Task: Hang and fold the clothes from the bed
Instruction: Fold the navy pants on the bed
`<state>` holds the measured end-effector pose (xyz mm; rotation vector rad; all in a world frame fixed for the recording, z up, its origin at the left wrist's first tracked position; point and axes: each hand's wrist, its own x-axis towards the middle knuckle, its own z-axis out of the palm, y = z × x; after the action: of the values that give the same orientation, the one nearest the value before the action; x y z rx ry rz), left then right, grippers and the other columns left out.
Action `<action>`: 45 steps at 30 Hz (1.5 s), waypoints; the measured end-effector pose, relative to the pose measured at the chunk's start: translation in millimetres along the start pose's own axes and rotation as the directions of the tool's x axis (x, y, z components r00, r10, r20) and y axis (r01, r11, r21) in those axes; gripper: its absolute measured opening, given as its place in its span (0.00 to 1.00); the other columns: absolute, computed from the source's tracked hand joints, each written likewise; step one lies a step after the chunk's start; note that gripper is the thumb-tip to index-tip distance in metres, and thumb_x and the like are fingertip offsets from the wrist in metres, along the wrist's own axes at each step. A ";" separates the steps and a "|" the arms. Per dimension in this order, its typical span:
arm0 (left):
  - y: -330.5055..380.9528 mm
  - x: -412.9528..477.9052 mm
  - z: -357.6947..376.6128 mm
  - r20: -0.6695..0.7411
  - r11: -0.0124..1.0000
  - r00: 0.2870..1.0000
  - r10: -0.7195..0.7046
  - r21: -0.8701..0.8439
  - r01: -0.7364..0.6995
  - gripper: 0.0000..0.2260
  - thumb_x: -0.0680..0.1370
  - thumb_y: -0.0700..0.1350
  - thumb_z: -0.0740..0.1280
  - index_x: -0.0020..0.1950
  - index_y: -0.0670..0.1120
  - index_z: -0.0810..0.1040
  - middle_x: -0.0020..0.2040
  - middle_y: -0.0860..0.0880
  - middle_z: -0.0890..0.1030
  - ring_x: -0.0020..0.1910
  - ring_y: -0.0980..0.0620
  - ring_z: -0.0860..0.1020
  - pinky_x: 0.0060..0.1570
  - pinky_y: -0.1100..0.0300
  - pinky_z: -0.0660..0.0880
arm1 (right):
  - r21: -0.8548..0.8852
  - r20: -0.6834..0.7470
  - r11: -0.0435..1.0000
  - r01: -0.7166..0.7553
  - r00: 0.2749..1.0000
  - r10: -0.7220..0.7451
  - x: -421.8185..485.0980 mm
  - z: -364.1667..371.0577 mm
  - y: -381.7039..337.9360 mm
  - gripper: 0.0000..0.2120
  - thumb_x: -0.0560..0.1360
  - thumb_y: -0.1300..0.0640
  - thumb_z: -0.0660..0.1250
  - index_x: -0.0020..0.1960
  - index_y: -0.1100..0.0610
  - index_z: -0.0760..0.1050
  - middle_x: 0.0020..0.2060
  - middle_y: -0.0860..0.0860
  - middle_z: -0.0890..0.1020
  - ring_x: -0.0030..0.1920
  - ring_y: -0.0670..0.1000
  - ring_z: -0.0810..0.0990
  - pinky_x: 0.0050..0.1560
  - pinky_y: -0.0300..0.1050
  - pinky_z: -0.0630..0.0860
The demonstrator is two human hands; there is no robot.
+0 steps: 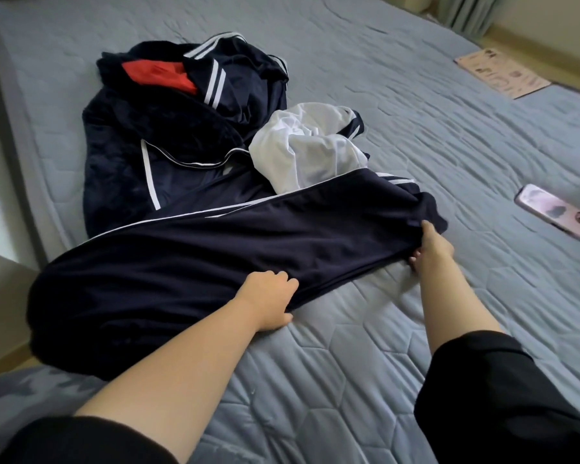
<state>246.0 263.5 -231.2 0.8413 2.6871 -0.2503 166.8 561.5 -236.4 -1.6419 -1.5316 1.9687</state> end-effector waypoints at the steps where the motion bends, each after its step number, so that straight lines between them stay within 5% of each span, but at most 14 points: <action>1: 2.2 0.9 -1.3 0.017 1.000 1.000 0.000 -0.020 0.001 0.13 0.74 0.50 0.66 0.54 0.47 0.69 0.52 0.48 0.74 0.49 0.46 0.77 0.39 0.55 0.66 | 0.025 0.032 1.000 -0.002 0.999 0.001 -1.2 0.9 -2.8 0.24 0.70 0.52 0.71 0.63 0.58 0.71 0.50 0.54 0.79 0.38 0.53 0.78 0.39 0.47 0.76; 3: 1.7 4.0 -6.9 0.095 0.987 0.995 -0.015 -0.159 0.030 0.09 0.70 0.40 0.65 0.47 0.47 0.69 0.46 0.49 0.74 0.45 0.45 0.76 0.37 0.57 0.66 | 0.065 -0.084 0.983 0.172 0.983 -0.166 1.6 3.4 -10.1 0.21 0.73 0.58 0.67 0.65 0.61 0.71 0.55 0.55 0.79 0.49 0.55 0.80 0.46 0.43 0.75; 6: -7.7 11.5 -17.7 0.237 0.869 0.971 0.012 -0.484 0.107 0.08 0.66 0.35 0.59 0.34 0.48 0.65 0.33 0.49 0.68 0.35 0.46 0.67 0.34 0.57 0.63 | -0.087 -0.320 0.877 0.472 0.821 -0.473 1.9 -0.2 -4.8 0.20 0.76 0.64 0.61 0.67 0.64 0.69 0.62 0.59 0.76 0.63 0.57 0.75 0.57 0.34 0.66; 9: -8.9 9.3 -20.6 0.314 0.889 0.946 0.082 -0.453 0.073 0.08 0.66 0.36 0.60 0.32 0.47 0.63 0.32 0.50 0.67 0.34 0.48 0.66 0.32 0.59 0.62 | -0.407 -0.369 0.879 0.249 0.835 -0.408 2.5 -10.4 18.0 0.27 0.71 0.64 0.63 0.70 0.60 0.62 0.69 0.59 0.67 0.68 0.60 0.67 0.66 0.48 0.64; 12: -2.4 6.6 -12.1 0.350 0.915 0.929 0.118 -0.402 0.035 0.04 0.70 0.42 0.62 0.36 0.50 0.68 0.35 0.54 0.72 0.40 0.48 0.72 0.36 0.59 0.67 | -0.755 -0.147 0.567 0.329 0.758 -0.635 -2.1 -11.1 25.5 0.39 0.67 0.67 0.64 0.75 0.58 0.54 0.74 0.58 0.58 0.74 0.59 0.56 0.73 0.57 0.51; 15: -4.3 8.7 -13.0 0.343 0.877 0.936 0.080 -0.470 0.097 0.08 0.74 0.51 0.60 0.39 0.49 0.74 0.37 0.53 0.76 0.41 0.49 0.75 0.40 0.58 0.70 | -0.699 0.131 0.305 0.646 0.535 -0.835 -2.7 1.1 14.7 0.29 0.69 0.69 0.59 0.71 0.63 0.64 0.70 0.61 0.66 0.71 0.60 0.63 0.72 0.55 0.56; 19: -6.0 12.1 -15.1 0.280 0.888 0.960 0.021 -0.446 0.111 0.11 0.78 0.52 0.59 0.40 0.49 0.75 0.45 0.50 0.79 0.46 0.48 0.77 0.42 0.58 0.70 | -0.744 0.214 0.376 0.552 0.730 -0.649 3.5 22.3 -7.5 0.19 0.82 0.55 0.52 0.61 0.65 0.73 0.60 0.63 0.76 0.62 0.63 0.72 0.61 0.54 0.66; 24: -23.0 21.0 -22.3 -0.218 0.982 0.959 -0.184 -0.073 0.172 0.14 0.76 0.46 0.60 0.61 0.48 0.71 0.60 0.47 0.71 0.59 0.45 0.70 0.53 0.52 0.69 | -0.924 0.381 -0.075 0.376 0.875 -0.299 8.8 35.5 -31.1 0.19 0.74 0.44 0.63 0.57 0.58 0.74 0.58 0.58 0.77 0.64 0.62 0.70 0.62 0.55 0.64; 27: -47.4 25.1 -22.5 -0.207 0.941 0.919 -0.336 -0.108 0.319 0.24 0.78 0.49 0.59 0.73 0.50 0.61 0.72 0.46 0.63 0.70 0.46 0.61 0.67 0.50 0.60 | -0.915 0.372 0.031 0.401 0.873 -0.315 12.0 37.2 -39.4 0.10 0.72 0.56 0.64 0.51 0.58 0.71 0.49 0.57 0.77 0.55 0.61 0.75 0.54 0.51 0.66; 31: -73.0 19.8 -18.4 -0.006 0.896 0.908 -0.419 -0.161 0.413 0.26 0.82 0.52 0.54 0.78 0.51 0.49 0.79 0.48 0.50 0.77 0.47 0.47 0.73 0.45 0.49 | -0.766 0.269 0.431 0.478 0.846 -0.460 19.3 30.6 -40.6 0.06 0.70 0.66 0.60 0.45 0.61 0.74 0.34 0.55 0.74 0.38 0.58 0.75 0.40 0.45 0.69; 36: -80.6 14.0 -14.1 0.016 0.925 0.933 -0.361 -0.123 0.360 0.27 0.82 0.52 0.52 0.78 0.52 0.45 0.79 0.48 0.45 0.77 0.48 0.43 0.74 0.44 0.46 | -0.676 0.273 0.669 0.309 0.948 -0.162 12.5 36.4 -56.4 0.21 0.76 0.49 0.59 0.64 0.58 0.72 0.54 0.56 0.77 0.53 0.56 0.76 0.48 0.45 0.68; 40: -80.8 13.4 -12.3 0.044 0.928 0.937 -0.347 -0.126 0.350 0.28 0.82 0.52 0.53 0.78 0.52 0.43 0.79 0.48 0.43 0.77 0.47 0.41 0.74 0.44 0.45 | -0.630 0.423 0.739 0.237 0.903 0.070 24.0 37.9 -64.6 0.11 0.78 0.52 0.57 0.53 0.55 0.75 0.48 0.57 0.79 0.49 0.56 0.76 0.55 0.52 0.71; 43: -81.0 13.7 -12.3 0.053 0.933 0.940 -0.337 -0.117 0.341 0.29 0.82 0.51 0.54 0.78 0.52 0.42 0.79 0.48 0.42 0.77 0.47 0.41 0.74 0.44 0.45 | -0.558 0.355 0.745 0.366 0.916 -0.184 28.4 36.5 -61.0 0.08 0.75 0.64 0.59 0.51 0.59 0.74 0.44 0.58 0.80 0.42 0.55 0.75 0.46 0.48 0.71; 45: -81.0 13.6 -13.2 0.057 0.933 0.939 -0.338 -0.109 0.343 0.30 0.81 0.51 0.55 0.78 0.52 0.41 0.79 0.47 0.42 0.77 0.47 0.41 0.74 0.43 0.45 | -0.488 0.132 0.718 0.497 0.854 -0.503 30.7 33.7 -61.2 0.20 0.72 0.67 0.61 0.63 0.57 0.68 0.54 0.58 0.77 0.50 0.56 0.76 0.50 0.48 0.72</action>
<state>185.3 208.2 -217.7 0.3274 2.7678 -0.1796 99.9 590.4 -213.9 -1.1583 -2.3335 1.3284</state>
